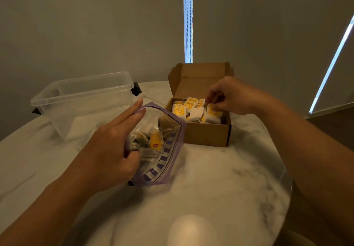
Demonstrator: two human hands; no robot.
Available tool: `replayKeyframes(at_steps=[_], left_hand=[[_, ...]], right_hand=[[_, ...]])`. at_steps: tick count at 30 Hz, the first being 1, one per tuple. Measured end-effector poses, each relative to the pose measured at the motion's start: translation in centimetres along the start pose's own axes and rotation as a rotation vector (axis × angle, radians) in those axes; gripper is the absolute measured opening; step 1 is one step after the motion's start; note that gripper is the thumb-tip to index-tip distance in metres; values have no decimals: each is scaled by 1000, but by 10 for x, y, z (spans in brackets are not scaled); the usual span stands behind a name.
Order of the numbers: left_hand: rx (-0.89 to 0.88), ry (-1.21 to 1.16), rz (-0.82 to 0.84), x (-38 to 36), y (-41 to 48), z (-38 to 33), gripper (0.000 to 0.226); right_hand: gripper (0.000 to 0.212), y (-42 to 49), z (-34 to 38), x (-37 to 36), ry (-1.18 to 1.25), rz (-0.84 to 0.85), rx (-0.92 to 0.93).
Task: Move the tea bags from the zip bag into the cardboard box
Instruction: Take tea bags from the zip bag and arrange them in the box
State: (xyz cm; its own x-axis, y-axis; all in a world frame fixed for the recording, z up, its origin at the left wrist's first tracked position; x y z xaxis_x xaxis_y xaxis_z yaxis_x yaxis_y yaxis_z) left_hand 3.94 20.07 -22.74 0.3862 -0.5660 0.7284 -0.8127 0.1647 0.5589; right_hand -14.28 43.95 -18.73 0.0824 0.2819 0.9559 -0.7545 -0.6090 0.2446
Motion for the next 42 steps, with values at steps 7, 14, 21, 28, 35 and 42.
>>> replayKeyframes(at_steps=[7,14,21,28,35,42], left_hand=[[27,20,2,1,0,0,82],[18,-25,-8,0,1,-3,81],[16,-37,6,-1,0,-6,84],[70,-53,32,1,-1,-10,86],[96,-45,49,2,0,-9,86],[100,-71,60,1,0,-11,85]], right_hand=[[29,6,-2,-2,-154,-155,-28],[19,-58,51,10,69,-446,56],[18,-76,137,-16,62,-210,199],[23,-27,164,-53,-275,143,206],[29,-29,164,-63,-245,152,206],[26,-30,165,-64,-193,147,174]])
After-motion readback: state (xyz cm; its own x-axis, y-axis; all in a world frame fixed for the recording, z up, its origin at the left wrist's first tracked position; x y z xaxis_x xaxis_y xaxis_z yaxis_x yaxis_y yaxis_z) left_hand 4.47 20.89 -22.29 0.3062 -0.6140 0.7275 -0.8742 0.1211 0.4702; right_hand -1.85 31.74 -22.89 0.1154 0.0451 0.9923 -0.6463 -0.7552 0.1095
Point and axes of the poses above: each hand's wrist, its own y-axis towards the middle knuckle, its own x-axis out of the back of the hand, z = x × y, the point moved 3 cm from there along y, towards the middle knuckle, and after that the axes turned 12 degrees about -y, right-handed, at the moved point
